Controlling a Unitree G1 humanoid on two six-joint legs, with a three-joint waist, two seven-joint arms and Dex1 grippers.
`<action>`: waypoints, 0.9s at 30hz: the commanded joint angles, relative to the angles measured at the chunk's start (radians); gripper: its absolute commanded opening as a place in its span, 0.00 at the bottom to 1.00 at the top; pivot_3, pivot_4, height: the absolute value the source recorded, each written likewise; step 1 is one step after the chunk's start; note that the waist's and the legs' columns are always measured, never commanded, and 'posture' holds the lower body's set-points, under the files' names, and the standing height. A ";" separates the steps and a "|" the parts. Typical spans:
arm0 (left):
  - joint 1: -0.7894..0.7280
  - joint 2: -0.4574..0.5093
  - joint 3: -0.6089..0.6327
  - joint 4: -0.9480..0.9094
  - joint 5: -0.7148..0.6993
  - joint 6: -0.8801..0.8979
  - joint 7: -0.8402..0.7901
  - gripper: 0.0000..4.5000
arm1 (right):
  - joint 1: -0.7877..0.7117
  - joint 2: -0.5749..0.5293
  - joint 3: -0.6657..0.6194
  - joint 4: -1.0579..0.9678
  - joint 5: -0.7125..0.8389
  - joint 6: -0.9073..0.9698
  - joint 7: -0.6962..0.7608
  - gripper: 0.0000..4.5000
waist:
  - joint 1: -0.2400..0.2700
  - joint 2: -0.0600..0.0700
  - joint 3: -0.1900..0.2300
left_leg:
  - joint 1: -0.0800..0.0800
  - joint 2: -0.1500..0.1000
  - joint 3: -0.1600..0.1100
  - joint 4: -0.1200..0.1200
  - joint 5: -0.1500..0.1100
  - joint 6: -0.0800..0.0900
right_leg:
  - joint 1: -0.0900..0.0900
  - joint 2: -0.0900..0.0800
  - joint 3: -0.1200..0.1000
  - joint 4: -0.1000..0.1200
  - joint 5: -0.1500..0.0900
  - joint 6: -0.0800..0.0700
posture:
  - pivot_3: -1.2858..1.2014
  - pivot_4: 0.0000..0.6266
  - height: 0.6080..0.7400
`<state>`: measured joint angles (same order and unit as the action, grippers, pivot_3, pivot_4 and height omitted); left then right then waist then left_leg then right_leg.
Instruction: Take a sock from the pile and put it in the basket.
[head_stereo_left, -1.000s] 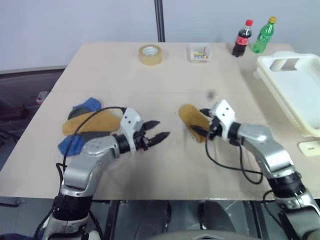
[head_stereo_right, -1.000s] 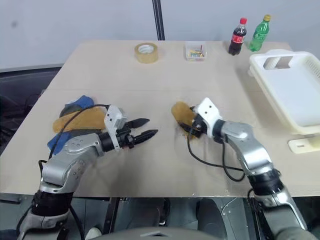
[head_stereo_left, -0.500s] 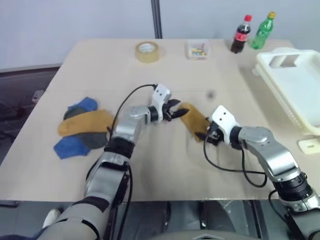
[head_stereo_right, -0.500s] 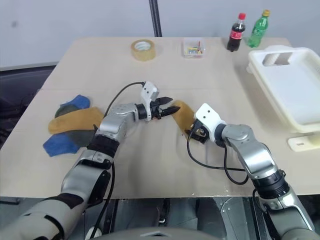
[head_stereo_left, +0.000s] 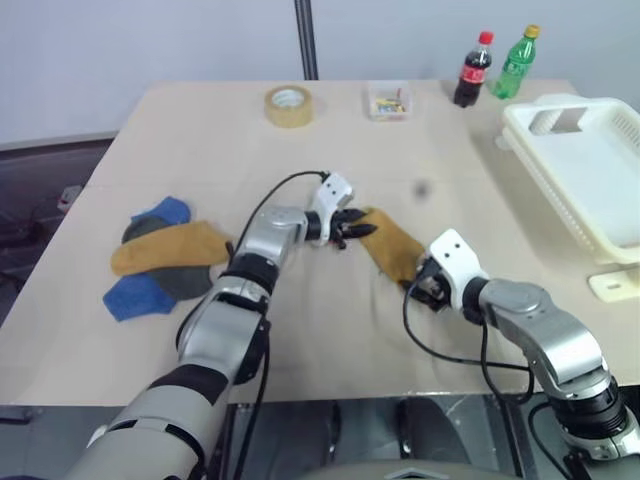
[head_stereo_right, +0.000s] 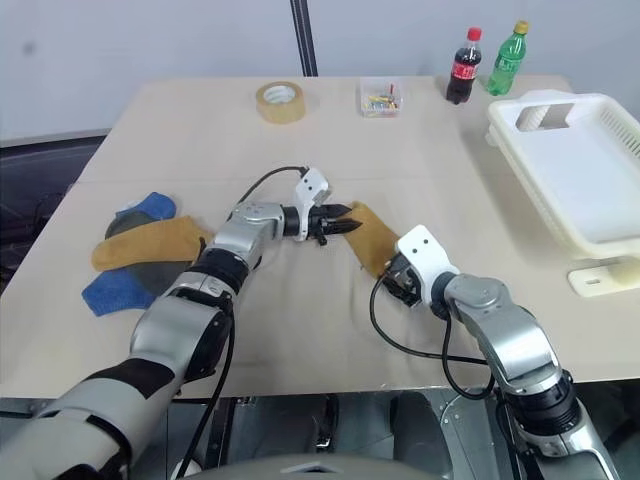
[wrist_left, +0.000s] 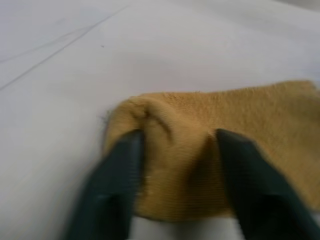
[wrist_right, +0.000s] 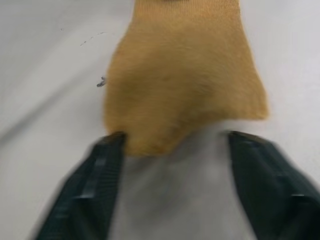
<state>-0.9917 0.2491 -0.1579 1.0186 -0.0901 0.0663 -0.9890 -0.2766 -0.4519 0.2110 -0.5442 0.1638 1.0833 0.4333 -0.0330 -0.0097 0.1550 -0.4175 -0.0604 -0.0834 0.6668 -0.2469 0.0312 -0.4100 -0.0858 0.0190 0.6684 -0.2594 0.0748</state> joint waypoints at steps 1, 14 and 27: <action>0.036 0.012 0.012 -0.037 0.010 -0.006 -0.020 0.00 | 0.000 -0.007 -0.033 -0.030 0.007 -0.002 -0.011 0.28 | 0.000 0.000 0.000 | 0.000 0.000 0.000 0.000 0.000 0.000 | 0.000 0.000 0.000 0.000 0.000 0.000 | 0.52 0.24 0.99; 0.449 0.126 0.070 -0.787 -0.057 0.325 0.098 0.00 | 0.002 -0.127 -0.098 -0.017 0.097 -0.088 0.139 0.02 | -0.008 0.000 0.000 | 0.002 0.003 0.000 0.000 0.000 0.000 | 0.000 0.000 0.004 0.002 0.000 0.000 | 0.52 0.24 0.99; 0.916 -0.090 0.114 -1.666 -0.140 0.968 0.630 0.00 | -0.029 -0.269 -0.125 -0.031 0.216 -0.018 0.252 0.02 | 0.027 0.001 0.000 | 0.004 0.003 0.000 0.001 -0.002 0.003 | 0.001 0.000 0.005 0.003 0.000 0.000 | 0.52 0.24 0.99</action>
<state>-0.0873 0.1873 -0.0401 -0.5696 -0.2196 1.0000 -0.4151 -0.2869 -0.7068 0.1076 -0.5373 0.3580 1.0501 0.6718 -0.0062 -0.0091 0.1545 -0.4140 -0.0573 -0.0831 0.6682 -0.2490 0.0341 -0.4091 -0.0860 0.0242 0.6717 -0.2594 0.0747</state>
